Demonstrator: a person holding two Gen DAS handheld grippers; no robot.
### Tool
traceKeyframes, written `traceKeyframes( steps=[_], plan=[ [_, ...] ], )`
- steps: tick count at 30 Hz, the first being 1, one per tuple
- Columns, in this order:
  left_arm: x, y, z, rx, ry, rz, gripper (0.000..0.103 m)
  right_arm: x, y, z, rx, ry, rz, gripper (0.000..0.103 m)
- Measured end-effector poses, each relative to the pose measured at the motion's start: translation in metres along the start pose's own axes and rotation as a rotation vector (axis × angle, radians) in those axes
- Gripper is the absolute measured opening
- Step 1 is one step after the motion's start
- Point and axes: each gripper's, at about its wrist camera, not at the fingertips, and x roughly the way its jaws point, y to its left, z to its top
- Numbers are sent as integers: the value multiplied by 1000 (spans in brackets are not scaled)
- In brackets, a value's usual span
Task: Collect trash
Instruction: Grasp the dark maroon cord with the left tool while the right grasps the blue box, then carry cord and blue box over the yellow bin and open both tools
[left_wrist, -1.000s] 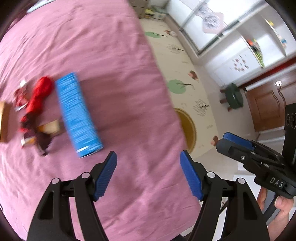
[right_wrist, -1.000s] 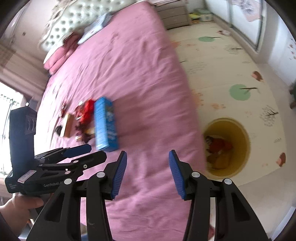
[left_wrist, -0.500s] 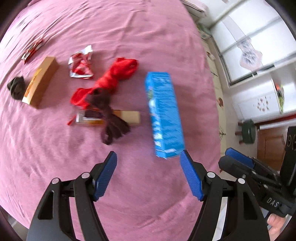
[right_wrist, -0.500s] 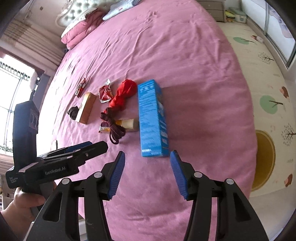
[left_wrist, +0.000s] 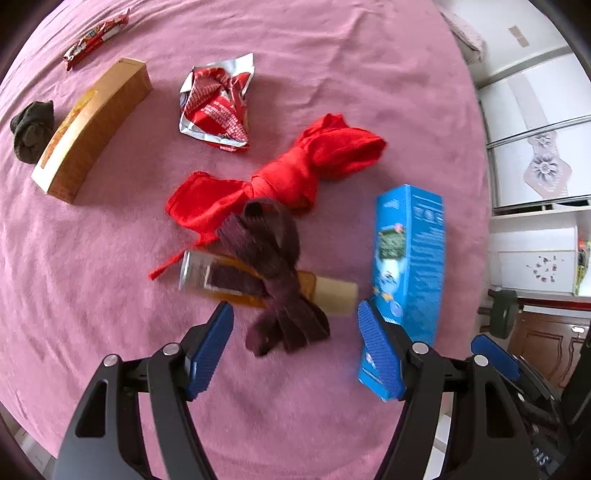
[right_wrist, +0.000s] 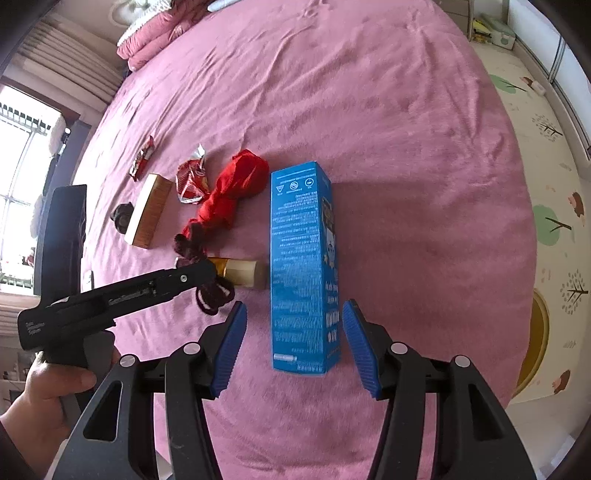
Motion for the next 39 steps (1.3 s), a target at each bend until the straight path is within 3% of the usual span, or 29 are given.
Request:
traceKeyframes(
  steps=[4,7,11,21,23,24,32,39],
  plan=[
    [8,-2,10,10,3,21,58,15,3,8,-14,25,2,55],
    [10,-3,13,31,4,36,37,25,7,12,-24,38,-1,59],
    [10,6,20,15,8,13,26,37,10,16,-33,48,-28,63],
    [-9,22,17,10,4,-66,25,73,12,23,-29,124,-92,63],
    [-15,25,15,14,1,-73,25,77,11,21,-25,138,-108,50],
    [-19,25,14,19,0,-77,25,76,10,19,-26,141,-112,50],
    [-33,8,-10,87,12,-94,25,45,-3,-4,18,97,-105,49],
    [-39,-31,-52,185,33,-109,25,-5,-13,-29,68,25,-65,49]
  ],
)
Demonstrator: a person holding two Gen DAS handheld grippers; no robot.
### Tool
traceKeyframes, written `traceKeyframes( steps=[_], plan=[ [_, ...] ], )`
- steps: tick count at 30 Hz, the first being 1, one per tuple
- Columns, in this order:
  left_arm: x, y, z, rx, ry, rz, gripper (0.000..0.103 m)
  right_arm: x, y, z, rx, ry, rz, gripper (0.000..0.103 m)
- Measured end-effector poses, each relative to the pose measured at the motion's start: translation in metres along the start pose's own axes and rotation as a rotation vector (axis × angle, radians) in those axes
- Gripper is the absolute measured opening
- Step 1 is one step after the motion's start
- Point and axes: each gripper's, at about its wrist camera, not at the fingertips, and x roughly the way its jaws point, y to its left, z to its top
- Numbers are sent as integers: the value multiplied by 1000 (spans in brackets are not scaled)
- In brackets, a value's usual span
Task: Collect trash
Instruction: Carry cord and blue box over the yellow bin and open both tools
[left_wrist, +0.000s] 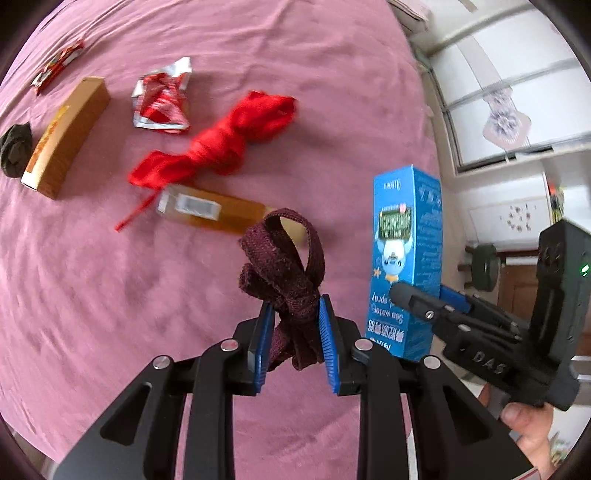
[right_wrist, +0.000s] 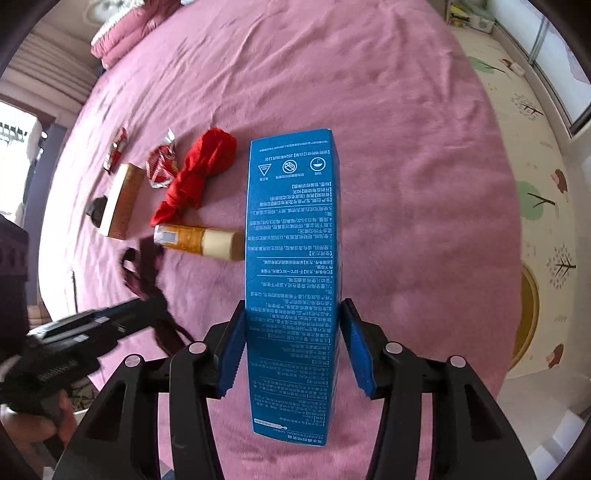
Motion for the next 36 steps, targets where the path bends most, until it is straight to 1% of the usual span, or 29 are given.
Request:
traceKeyframes(
  steps=[8,14,18,24,30,36],
  plan=[
    [0,-53,-33,102,19,-24,25,-56,-27,-40,60,-78,39,49],
    [3,-97,-57,190,37,-29,25,-96,-63,-77,123,-131,38,49],
    [11,-126,-67,248,58,-33,25,-117,-92,-103,180,-164,26,49],
    [28,-173,-80,347,98,-41,25,-137,-132,-132,267,-201,10,49],
    [51,-216,-89,412,142,-48,25,-153,-172,-155,345,-229,-6,49],
    [78,-255,-95,468,193,-52,25,-165,-213,-170,412,-247,-28,49]
  ],
)
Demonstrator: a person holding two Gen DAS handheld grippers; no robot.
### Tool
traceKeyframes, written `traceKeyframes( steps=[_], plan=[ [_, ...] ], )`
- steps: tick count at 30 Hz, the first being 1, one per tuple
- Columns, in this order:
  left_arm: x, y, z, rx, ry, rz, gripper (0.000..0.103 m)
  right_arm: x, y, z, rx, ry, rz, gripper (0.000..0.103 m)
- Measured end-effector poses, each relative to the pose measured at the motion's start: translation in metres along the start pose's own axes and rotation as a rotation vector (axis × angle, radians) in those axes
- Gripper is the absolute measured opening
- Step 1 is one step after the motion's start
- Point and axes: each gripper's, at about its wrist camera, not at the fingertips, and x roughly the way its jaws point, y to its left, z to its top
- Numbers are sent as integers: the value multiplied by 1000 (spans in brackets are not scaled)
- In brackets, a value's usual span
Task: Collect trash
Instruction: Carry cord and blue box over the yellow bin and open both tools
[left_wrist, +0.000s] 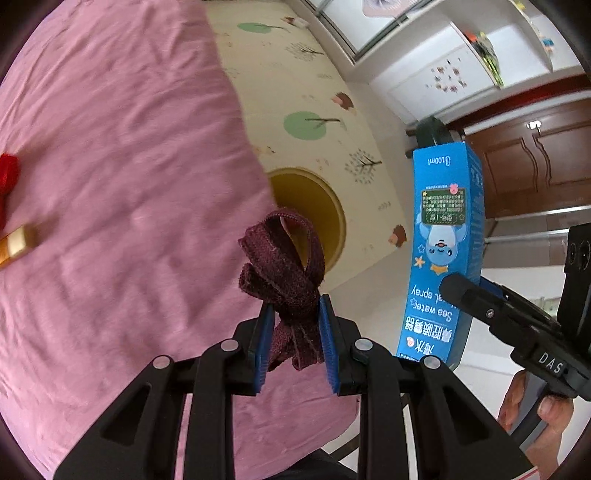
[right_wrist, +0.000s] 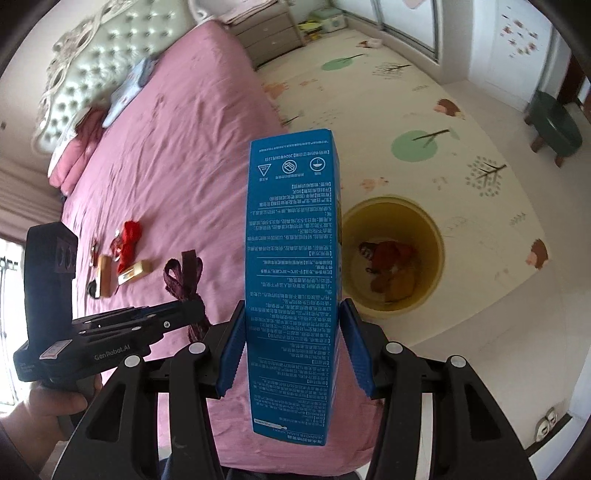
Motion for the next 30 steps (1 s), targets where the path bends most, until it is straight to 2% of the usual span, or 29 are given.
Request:
traceKeyframes(
  steps=[14,27,28,29,30],
  plan=[
    [58,-64,44,103,75,-23,25,2,-68,24,53,6,-39,49],
    [75,-91,75,183,66,-50,27,0,-102,59,62,-7,-59,50],
    [75,-93,77,184,60,-43,30,0,-104,61,68,-12,-61,51],
    [75,-94,78,185,56,-38,45,-1,-106,62,78,-21,-66,56],
    [75,-95,80,185,53,-35,69,-2,-108,63,89,-26,-66,61]
  ],
)
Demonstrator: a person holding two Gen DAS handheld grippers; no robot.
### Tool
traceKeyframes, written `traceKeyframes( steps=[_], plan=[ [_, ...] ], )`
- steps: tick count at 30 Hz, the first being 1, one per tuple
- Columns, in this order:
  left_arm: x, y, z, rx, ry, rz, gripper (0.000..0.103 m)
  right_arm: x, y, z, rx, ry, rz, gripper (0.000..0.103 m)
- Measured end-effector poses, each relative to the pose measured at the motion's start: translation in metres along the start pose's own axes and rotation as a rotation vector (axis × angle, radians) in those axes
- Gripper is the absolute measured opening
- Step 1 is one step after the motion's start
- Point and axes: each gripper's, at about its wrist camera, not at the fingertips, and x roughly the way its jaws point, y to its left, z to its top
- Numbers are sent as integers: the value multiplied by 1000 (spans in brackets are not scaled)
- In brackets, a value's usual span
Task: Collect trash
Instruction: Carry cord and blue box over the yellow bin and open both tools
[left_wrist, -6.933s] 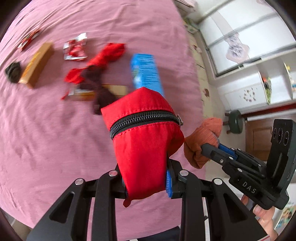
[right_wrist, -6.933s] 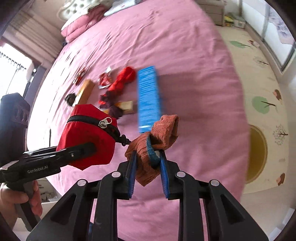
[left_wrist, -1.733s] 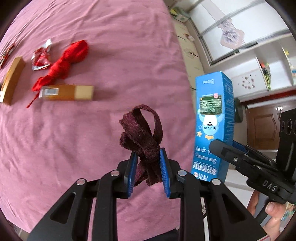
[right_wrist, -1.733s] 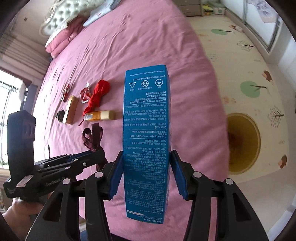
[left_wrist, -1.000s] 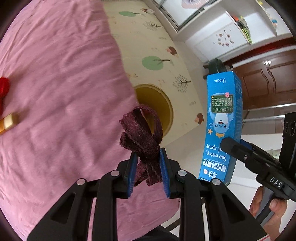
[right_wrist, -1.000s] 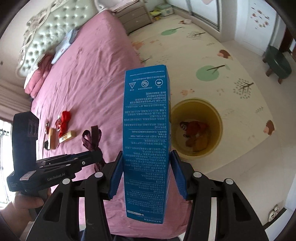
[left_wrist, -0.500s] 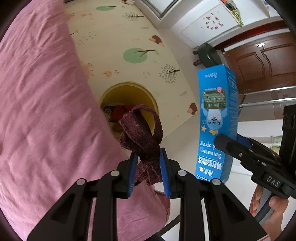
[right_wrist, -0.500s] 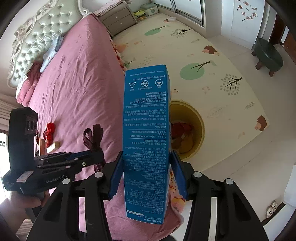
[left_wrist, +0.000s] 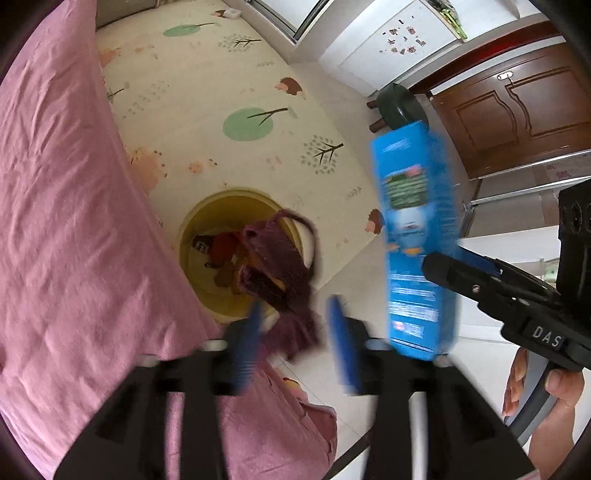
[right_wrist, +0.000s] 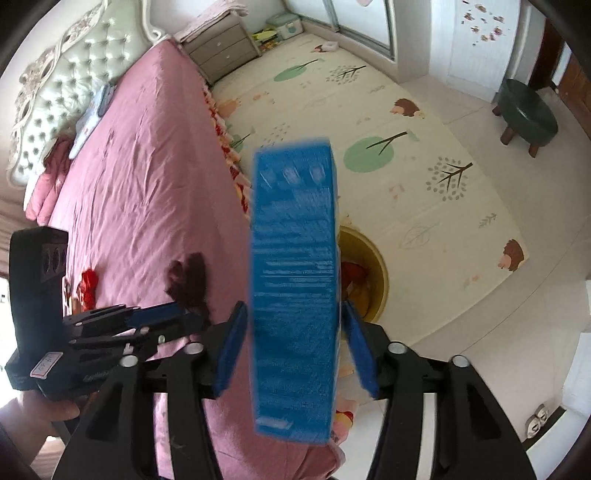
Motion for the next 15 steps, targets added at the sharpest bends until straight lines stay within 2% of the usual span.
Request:
traceKeyframes(
  steps=[1,2,8,15],
  plan=[
    [-2,0,1,0,-15,9,76,-1,-3,1,17,-10,3,62],
    [-2,0,2,1,-23,14,78,-2,-5,3,29,-13,7,62],
    [-8,8,-2,12,-8,37,78,-6,-4,6,55,-24,17,62],
    [-30,27,-22,-16,-25,40,79,-6,29,1,-1,-12,42,62]
  ],
)
